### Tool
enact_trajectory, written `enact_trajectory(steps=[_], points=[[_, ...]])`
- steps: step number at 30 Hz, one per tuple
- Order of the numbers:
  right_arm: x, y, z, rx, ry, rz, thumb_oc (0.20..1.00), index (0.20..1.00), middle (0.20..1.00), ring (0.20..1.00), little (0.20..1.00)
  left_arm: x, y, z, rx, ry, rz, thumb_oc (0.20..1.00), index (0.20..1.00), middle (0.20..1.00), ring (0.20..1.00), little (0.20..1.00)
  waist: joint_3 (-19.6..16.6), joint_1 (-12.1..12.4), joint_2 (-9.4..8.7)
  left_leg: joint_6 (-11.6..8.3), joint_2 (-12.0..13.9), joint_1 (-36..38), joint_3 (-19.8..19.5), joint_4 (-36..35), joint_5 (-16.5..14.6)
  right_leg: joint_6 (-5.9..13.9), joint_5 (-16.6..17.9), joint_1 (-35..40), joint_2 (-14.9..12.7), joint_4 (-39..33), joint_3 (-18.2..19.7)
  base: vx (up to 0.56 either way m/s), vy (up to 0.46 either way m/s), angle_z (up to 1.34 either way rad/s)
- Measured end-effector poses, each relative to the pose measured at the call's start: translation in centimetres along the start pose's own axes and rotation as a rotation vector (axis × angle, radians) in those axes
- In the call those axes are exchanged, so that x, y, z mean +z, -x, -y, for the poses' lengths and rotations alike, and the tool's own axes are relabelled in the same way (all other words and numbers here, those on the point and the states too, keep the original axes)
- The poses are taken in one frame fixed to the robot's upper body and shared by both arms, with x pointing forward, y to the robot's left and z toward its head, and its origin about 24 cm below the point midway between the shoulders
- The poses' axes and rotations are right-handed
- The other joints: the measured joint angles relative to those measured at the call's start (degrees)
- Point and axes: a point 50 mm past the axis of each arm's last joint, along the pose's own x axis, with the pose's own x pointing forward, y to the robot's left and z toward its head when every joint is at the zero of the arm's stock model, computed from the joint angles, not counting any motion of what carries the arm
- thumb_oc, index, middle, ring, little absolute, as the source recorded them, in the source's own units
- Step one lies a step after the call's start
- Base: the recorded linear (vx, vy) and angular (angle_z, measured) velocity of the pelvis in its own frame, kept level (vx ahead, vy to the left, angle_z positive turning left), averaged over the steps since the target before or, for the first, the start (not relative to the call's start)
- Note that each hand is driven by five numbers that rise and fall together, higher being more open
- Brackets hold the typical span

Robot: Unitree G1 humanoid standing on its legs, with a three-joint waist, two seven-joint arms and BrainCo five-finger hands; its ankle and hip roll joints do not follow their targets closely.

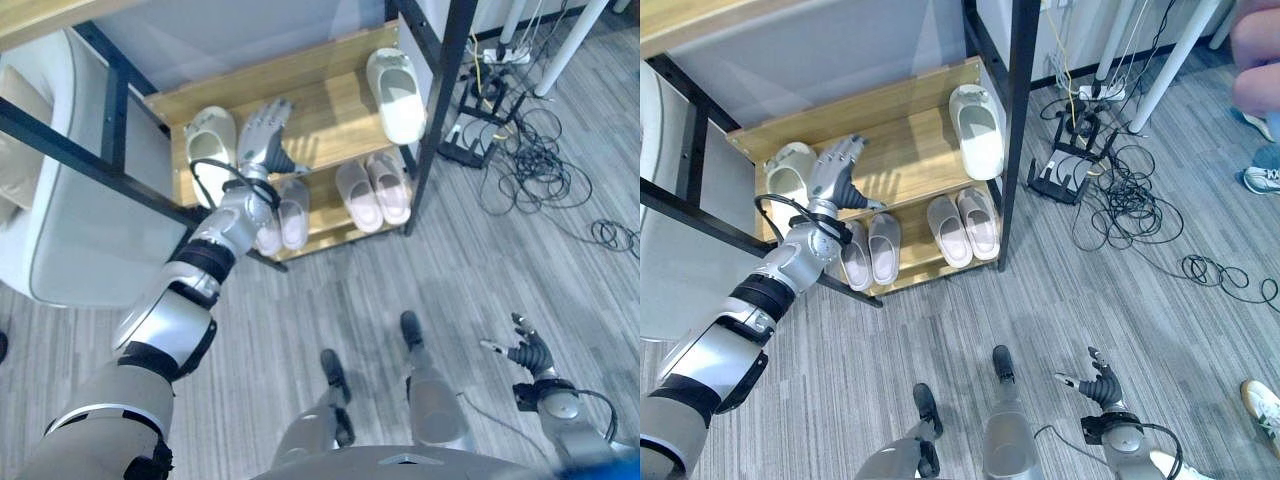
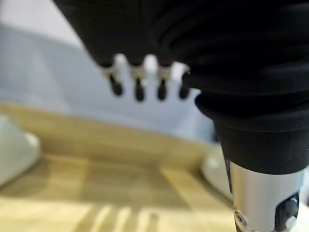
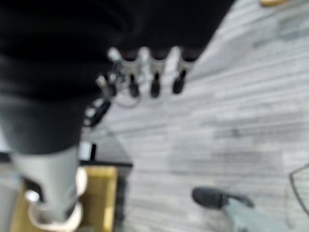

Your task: Arrange the slippers neatly on the shoe rack.

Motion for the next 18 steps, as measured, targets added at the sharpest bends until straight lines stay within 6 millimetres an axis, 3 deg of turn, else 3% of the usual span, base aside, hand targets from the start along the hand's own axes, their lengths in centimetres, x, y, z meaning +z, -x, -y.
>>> enact_trajectory(steps=[4,7,11,18], points=[[0.6,-0.1,-1.0,0.03,0.039,0.033,1.0,1.0,1.0,1.0,1.0,-3.2,-1.7,-4.2,0.088,-0.149,-0.074,1.0,1.0,1.0,1.0,1.0,2.07,0.65,-1.52,0.13,0.17,-1.39,0.32,0.24,0.2,-0.26,0.33,-1.52,0.3,0.0,0.04,-0.02,-0.025,-0.03],[1.4,-0.5,-1.3,0.038,0.048,0.059,1.0,1.0,1.0,1.0,1.0,-4.3,-2.7,-5.6,0.102,-0.235,-0.142,1.0,1.0,1.0,1.0,1.0,2.34,1.27,-1.82,0.33,0.19,-1.77,0.11,0.24,0.33,-0.27,0.27,-1.64,0.27,0.0,-0.42,-0.02,-0.048,0.05],[3.3,-1.0,-2.0,0.064,0.055,0.129,1.0,1.0,1.0,1.0,1.0,-4.1,-3.8,-7.2,0.142,-0.244,-0.174,1.0,1.0,1.0,1.0,1.0,2.39,1.34,-2.21,0.35,0.21,-2.89,-0.21,0.25,0.37,-0.39,0.35,-2.49,0.27,0.02,-0.92,-0.01,-0.031,0.06],[4.4,-1.4,-2.5,0.083,0.061,0.167,1.0,1.0,1.0,1.0,1.0,-4.6,-5.1,-9.9,0.15,-0.328,-0.221,1.0,1.0,1.0,1.0,1.0,2.18,1.09,-4.46,0.44,0.28,-3.47,-0.32,0.25,0.39,-0.34,0.27,-3.15,0.31,0.02,-1.02,0.0,-0.019,0.0]])
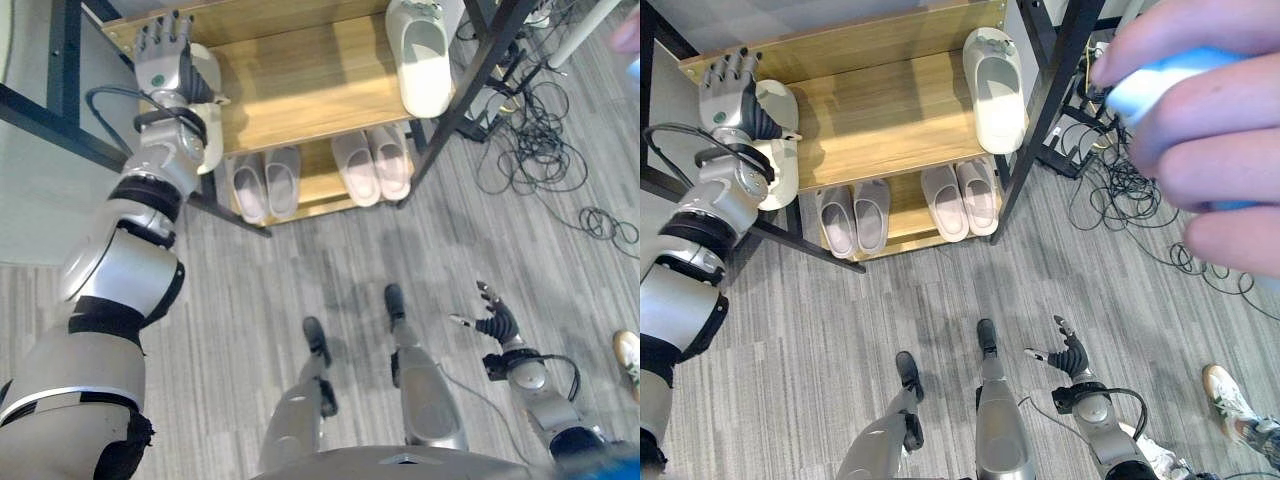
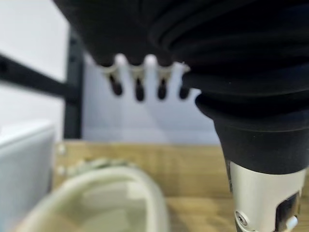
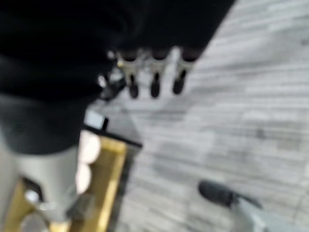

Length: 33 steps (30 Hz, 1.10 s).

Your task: Arrange the slippers neatly on the shoe rack.

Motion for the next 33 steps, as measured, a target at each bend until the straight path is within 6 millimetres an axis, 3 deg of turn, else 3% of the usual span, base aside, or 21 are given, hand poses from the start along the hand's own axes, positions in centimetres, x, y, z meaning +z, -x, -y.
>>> enact_trajectory(steps=[12,21,22,26,29,33], points=[[-0.1,0.2,-0.5,0.022,0.005,-0.001,1.0,1.0,1.0,1.0,1.0,-1.7,-1.4,-3.0,0.04,-0.105,-0.022,1.0,1.0,1.0,1.0,1.0,-2.09,-0.24,-3.73,0.16,-0.01,-5.44,-0.99,0.05,0.77,-0.8,0.71,-4.88,0.02,0.02,-0.89,0.0,-0.011,0.04],[0.9,0.1,-1.0,0.044,0.004,0.043,1.0,1.0,1.0,1.0,1.0,-3.0,-1.4,-3.3,0.032,-0.132,-0.077,1.0,1.0,1.0,1.0,1.0,-2.5,0.07,-4.18,0.03,-0.08,-7.53,-1.3,0.04,0.97,-0.69,0.82,-6.89,-0.02,0.02,-0.97,0.0,-0.002,0.02],[0.9,0.1,-0.9,0.043,0.006,0.043,1.0,1.0,1.0,1.0,1.0,-3.0,-1.4,-3.2,0.031,-0.132,-0.077,0.2,0.2,0.2,0.2,0.2,-2.52,0.02,-4.22,-0.02,-0.08,-7.88,-1.3,0.04,1.04,-0.73,0.87,-7.27,0.0,0.02,-0.98,0.0,0.0,0.0],[0.8,0.1,-0.8,0.042,0.011,0.041,1.0,1.0,1.0,1.0,1.0,-3.4,-1.3,-3.1,0.011,-0.136,-0.091,0.2,0.2,0.2,0.2,0.2,-3.23,-0.08,-4.42,-0.01,-0.06,-8.63,-1.31,0.04,1.17,-0.74,1.04,-8.06,0.05,0.02,-0.95,0.0,-0.009,0.0],[-0.2,-0.2,-2.0,0.06,0.038,-0.01,1.0,1.0,1.0,1.0,1.0,-2.4,-1.1,-2.1,0.008,-0.08,-0.113,0.2,0.2,0.2,0.2,0.2,-3.74,0.07,-4.42,-0.08,0.03,-9.69,-1.57,0.04,1.31,-0.63,1.0,-9.04,0.07,0.03,-1.13,-0.02,-0.018,0.03],[-0.7,0.2,-2.7,0.08,0.053,-0.016,1.0,1.0,1.0,1.0,1.0,-2.7,-0.7,-1.5,0.01,-0.056,-0.192,0.2,0.2,0.2,0.2,0.2,-3.94,-0.24,-4.42,0.0,-0.15,-10.03,-1.47,0.05,1.35,-0.64,1.12,-9.4,-0.06,0.04,-1.08,0.0,-0.017,0.0]])
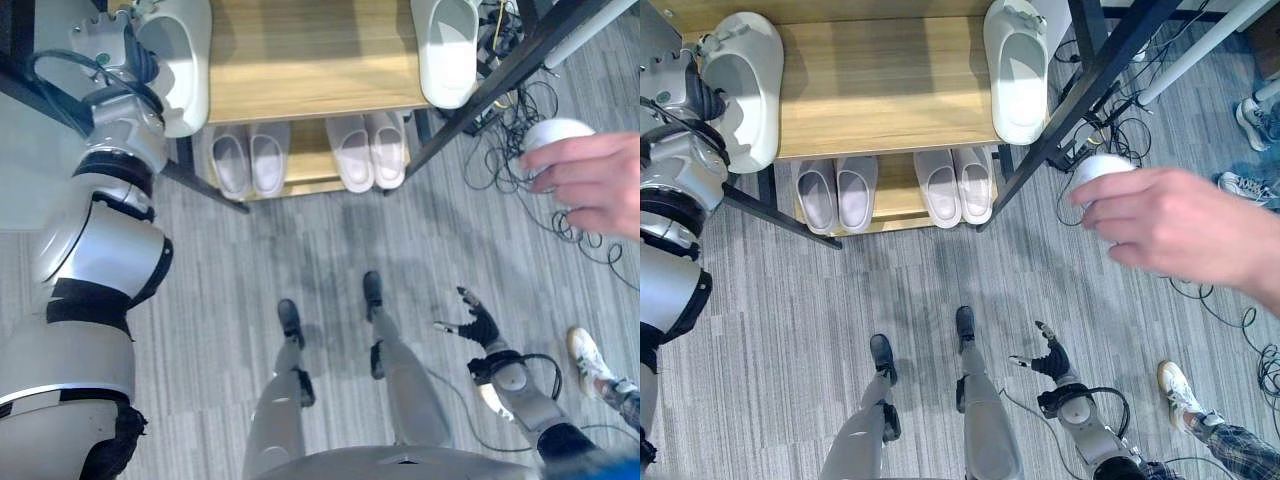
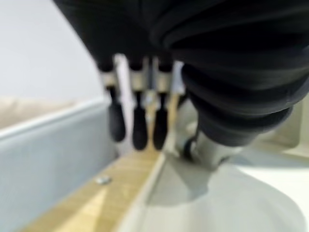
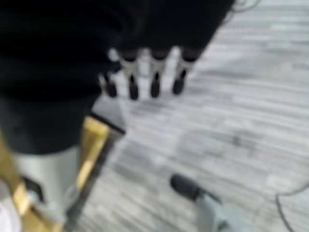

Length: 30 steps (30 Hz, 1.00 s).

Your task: Arrange the slippers neatly on the shoe rack.

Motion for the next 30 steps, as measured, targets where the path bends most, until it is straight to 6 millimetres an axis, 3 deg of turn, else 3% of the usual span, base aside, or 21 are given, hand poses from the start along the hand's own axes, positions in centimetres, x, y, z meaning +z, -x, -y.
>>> enact_trajectory(steps=[6,12,16,30], points=[[-0.2,0.0,0.0,-0.002,-0.001,-0.011,1.0,1.0,1.0,1.0,1.0,1.3,0.0,0.1,-0.03,0.166,-0.046,0.2,0.2,0.2,0.2,0.2,-0.16,-0.02,0.06,0.31,0.05,-0.06,0.15,0.0,0.27,-0.01,0.01,-0.05,0.0,0.0,0.11,0.0,-0.036,0.01],[-0.2,-0.5,-0.3,0.007,0.007,-0.03,1.0,1.0,1.0,1.0,1.0,7.4,1.4,1.0,-0.087,0.403,0.048,0.2,0.2,0.2,0.2,0.2,-0.16,0.45,0.1,0.36,0.01,0.17,0.49,0.01,0.39,0.04,0.05,0.06,-0.07,0.0,0.2,0.01,-0.043,-0.01],[0.1,-1.0,-0.4,0.014,0.023,-0.029,1.0,1.0,1.0,1.0,1.0,10.0,2.3,1.3,-0.118,0.457,0.103,0.2,0.2,0.2,0.2,0.2,0.14,0.14,0.66,0.37,0.09,0.76,1.55,0.0,0.38,0.06,0.13,0.11,0.09,0.0,1.01,0.0,-0.05,-0.11],[0.8,-2.4,1.2,-0.012,0.072,-0.029,1.0,1.0,1.0,1.0,1.0,11.6,2.8,1.3,-0.136,0.529,0.102,0.2,0.2,0.2,0.2,0.2,3.23,-0.22,5.86,-0.06,1.3,1.6,1.98,-0.03,0.6,0.07,0.11,0.38,1.44,-0.02,1.86,0.01,-0.033,-0.04]])
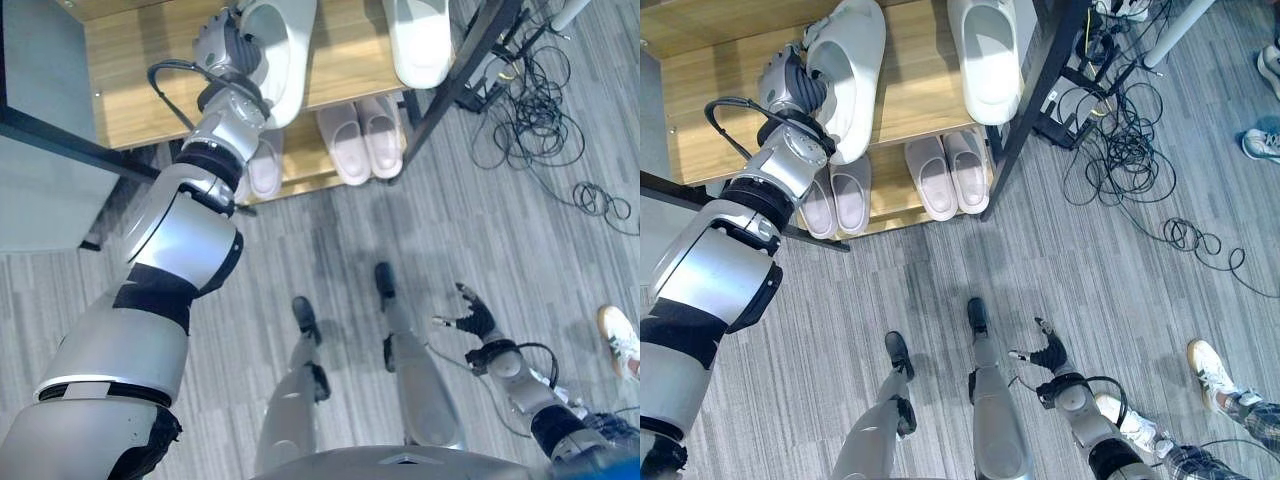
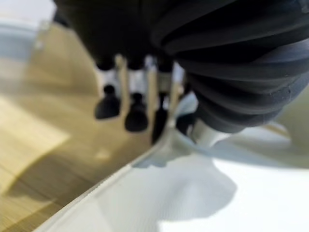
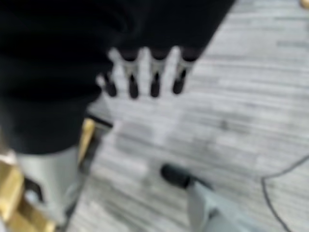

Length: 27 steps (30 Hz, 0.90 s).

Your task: Arrange the slippers neatly on the shoe rack.

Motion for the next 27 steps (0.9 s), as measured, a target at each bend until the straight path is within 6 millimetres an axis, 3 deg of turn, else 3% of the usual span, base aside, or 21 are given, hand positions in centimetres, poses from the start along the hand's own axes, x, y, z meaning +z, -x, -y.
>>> enact_trajectory(steps=[25,26,27], points=[[-0.2,-0.2,0.1,0.001,-0.005,-0.018,1.0,1.0,1.0,1.0,1.0,3.8,0.1,0.4,-0.027,0.126,0.03,0.2,0.2,0.2,0.2,0.2,0.1,-1.19,0.11,0.09,-0.22,-0.22,2.7,-0.02,-0.81,-0.06,0.06,-1.67,0.16,0.01,2.69,0.01,-0.015,-0.05],[0.0,-0.3,0.1,0.001,-0.005,-0.014,1.0,1.0,1.0,1.0,1.0,4.0,0.2,0.5,-0.031,0.135,0.03,0.291,0.291,0.291,0.291,0.291,0.1,-1.2,0.11,0.08,-0.22,-0.26,2.71,-0.01,-0.83,-0.06,0.06,-1.71,0.17,0.01,2.71,0.0,0.0,0.0],[0.0,-0.3,0.2,0.0,-0.005,-0.011,1.0,1.0,1.0,1.0,1.0,4.1,0.2,0.5,-0.031,0.137,0.033,0.702,0.702,0.702,0.702,0.702,0.09,-1.2,0.11,0.08,-0.21,-0.27,2.71,-0.01,-0.84,-0.06,0.06,-1.71,0.18,0.01,2.71,0.0,0.0,0.0]])
